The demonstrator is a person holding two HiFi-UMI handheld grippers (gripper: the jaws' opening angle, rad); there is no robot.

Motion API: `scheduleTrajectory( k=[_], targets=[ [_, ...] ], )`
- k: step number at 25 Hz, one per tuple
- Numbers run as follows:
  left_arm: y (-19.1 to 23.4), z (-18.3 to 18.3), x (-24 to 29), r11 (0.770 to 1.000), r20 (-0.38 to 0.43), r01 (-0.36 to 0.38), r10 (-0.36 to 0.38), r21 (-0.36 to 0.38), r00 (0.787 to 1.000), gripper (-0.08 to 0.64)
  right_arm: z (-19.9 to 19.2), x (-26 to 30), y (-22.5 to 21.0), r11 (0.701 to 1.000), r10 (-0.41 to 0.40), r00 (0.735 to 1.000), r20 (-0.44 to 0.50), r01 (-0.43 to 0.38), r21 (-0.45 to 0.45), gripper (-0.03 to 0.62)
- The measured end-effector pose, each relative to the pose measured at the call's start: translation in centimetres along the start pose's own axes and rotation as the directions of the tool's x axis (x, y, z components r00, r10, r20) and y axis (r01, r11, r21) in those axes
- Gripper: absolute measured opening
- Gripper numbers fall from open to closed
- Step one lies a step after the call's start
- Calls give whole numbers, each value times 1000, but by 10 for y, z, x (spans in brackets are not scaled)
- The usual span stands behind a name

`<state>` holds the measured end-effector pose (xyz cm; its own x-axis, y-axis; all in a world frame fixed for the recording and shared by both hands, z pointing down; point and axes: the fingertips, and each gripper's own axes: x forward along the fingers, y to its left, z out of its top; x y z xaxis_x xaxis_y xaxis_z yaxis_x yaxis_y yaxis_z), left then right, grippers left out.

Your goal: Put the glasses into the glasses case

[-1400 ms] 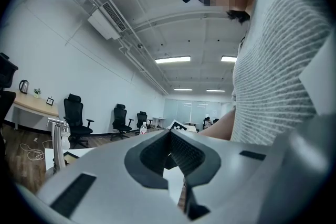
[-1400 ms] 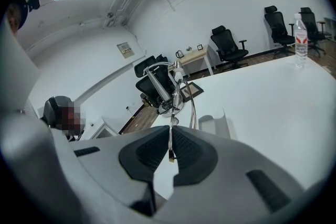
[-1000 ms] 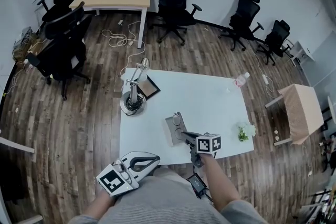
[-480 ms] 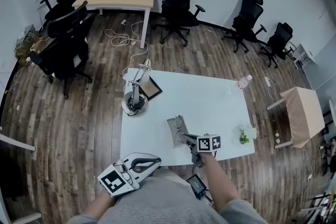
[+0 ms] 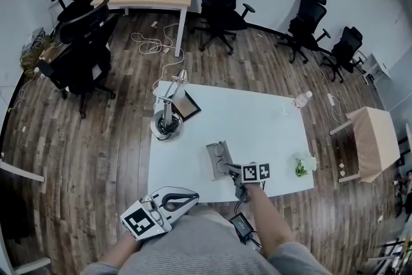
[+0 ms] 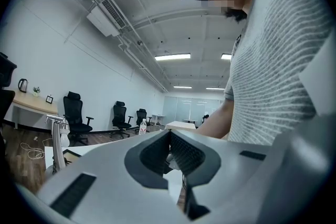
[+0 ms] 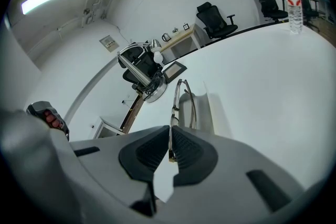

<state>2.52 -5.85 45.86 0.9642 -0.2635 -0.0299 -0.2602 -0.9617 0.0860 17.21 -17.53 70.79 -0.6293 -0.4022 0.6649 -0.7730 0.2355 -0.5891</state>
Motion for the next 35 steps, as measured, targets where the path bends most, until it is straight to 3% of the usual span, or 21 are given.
scheduleTrajectory(
  k=[35],
  targets=[
    [-1,-3,-5,1000,-25,-19,19,0,1000,11,-18,26,-14,1000,-3,993,-114,5,20,26]
  ],
)
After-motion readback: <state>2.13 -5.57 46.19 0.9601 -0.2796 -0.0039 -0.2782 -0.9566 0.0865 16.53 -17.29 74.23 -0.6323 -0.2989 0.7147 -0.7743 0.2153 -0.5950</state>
